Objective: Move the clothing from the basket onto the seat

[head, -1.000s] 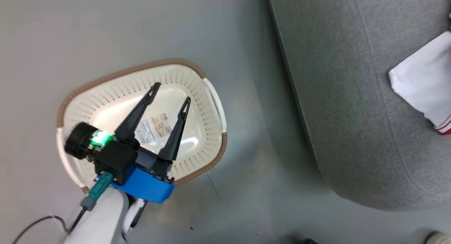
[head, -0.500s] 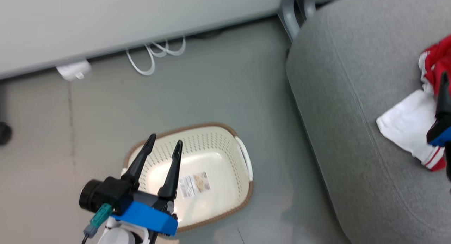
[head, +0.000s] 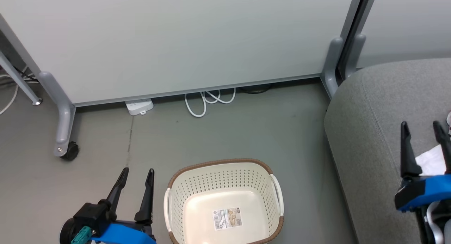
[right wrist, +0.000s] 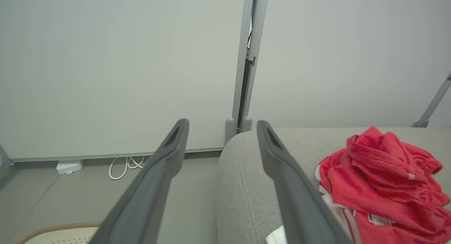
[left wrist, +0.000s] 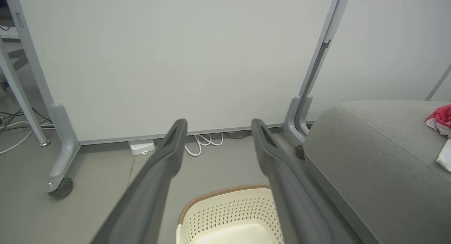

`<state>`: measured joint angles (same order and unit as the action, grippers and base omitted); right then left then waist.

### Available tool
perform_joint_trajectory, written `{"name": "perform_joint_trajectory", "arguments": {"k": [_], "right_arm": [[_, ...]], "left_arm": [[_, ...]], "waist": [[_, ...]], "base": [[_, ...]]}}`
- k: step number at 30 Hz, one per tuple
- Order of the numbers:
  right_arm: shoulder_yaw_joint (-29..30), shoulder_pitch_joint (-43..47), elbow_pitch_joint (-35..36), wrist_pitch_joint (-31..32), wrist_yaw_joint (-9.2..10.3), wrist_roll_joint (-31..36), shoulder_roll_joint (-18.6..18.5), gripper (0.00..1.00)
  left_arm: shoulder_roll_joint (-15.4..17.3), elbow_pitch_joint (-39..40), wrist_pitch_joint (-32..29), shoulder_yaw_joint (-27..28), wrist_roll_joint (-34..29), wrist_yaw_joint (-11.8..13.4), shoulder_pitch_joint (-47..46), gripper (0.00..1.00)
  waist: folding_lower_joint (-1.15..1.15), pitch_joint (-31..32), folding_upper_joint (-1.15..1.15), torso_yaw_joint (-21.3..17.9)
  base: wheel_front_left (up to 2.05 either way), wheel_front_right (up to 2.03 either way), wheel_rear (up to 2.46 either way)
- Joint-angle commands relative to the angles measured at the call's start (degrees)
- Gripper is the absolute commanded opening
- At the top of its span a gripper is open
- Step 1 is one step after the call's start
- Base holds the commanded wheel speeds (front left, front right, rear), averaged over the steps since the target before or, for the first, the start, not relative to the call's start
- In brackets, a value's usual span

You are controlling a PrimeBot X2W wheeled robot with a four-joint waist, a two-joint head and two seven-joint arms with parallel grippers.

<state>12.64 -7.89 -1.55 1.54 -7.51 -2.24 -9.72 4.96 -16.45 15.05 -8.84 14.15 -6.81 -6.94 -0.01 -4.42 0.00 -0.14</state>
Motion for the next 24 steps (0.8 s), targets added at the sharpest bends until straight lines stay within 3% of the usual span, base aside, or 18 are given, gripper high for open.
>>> {"name": "perform_joint_trajectory", "arguments": {"k": [1, 9, 24], "right_arm": [[-0.31, 2.1, 1.37, 0.42, 0.04, 0.51, 0.87, 1.0], [-2.9, 10.29, 8.49, 1.12, 0.03, -0.1, 5.82, 1.0], [-5.14, 13.24, 5.02, -0.9, 0.03, -1.49, 6.89, 1.0]], "left_arm": [[0.11, -0.31, 0.18, 0.78, 0.21, -0.29, 0.84, 1.0], [-0.12, -2.13, 0.18, 4.5, 0.42, -0.31, 2.52, 1.0], [-0.83, -2.72, 0.18, 6.18, 0.65, -0.52, 3.18, 1.0]], "waist": [[0.01, 1.42, 0.0, 1.22], [0.01, 2.7, 0.0, 2.22], [0.01, 3.43, 0.0, 2.98]], "base": [[0.0, 0.0, 0.0], [0.0, 0.0, 0.0], [0.0, 0.0, 0.0]]}}
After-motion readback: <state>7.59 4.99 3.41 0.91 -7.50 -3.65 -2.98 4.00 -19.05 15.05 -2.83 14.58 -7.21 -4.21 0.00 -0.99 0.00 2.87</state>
